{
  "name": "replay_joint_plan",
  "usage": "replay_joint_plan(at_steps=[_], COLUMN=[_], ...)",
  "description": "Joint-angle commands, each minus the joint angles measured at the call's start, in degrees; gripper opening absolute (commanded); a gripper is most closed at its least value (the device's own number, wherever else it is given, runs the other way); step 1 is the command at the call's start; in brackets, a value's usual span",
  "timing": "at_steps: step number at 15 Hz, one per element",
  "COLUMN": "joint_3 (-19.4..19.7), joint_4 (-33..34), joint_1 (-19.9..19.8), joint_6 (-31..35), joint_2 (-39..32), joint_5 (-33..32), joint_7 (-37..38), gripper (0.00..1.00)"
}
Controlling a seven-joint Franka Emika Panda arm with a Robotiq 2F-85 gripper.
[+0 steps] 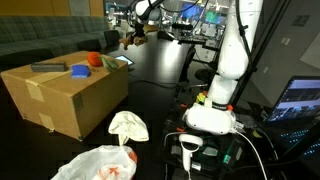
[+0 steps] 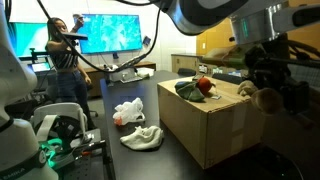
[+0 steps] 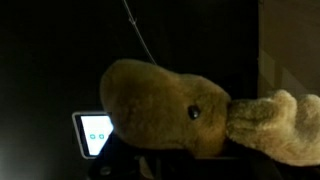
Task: Pick up all the objects from the table and put them on the box, then pick up all the objects from the box and put them on the table
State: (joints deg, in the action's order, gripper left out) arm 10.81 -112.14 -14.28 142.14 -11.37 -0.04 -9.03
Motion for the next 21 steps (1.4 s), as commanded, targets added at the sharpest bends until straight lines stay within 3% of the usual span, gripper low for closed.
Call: replay_joint_plan(at_steps=[1,6,13,21], joint_3=[-0.7,-3.4,-8.6,-14.8], joint_4=[13.0,27.3,23.8,27.9], joint_1=[1.3,1.4,6.2,11.1], joint_6=[-2.8,-6.0,-8.1,-15.5], joint_2=[-7.3,-16.8,-12.3,-14.6], joint_5=[-1.5,-2.0,-4.3,-3.5], joint_7=[-0.1,-5.5,-10.6,-17.0], gripper=[0.04,0.05,0.04,0.04])
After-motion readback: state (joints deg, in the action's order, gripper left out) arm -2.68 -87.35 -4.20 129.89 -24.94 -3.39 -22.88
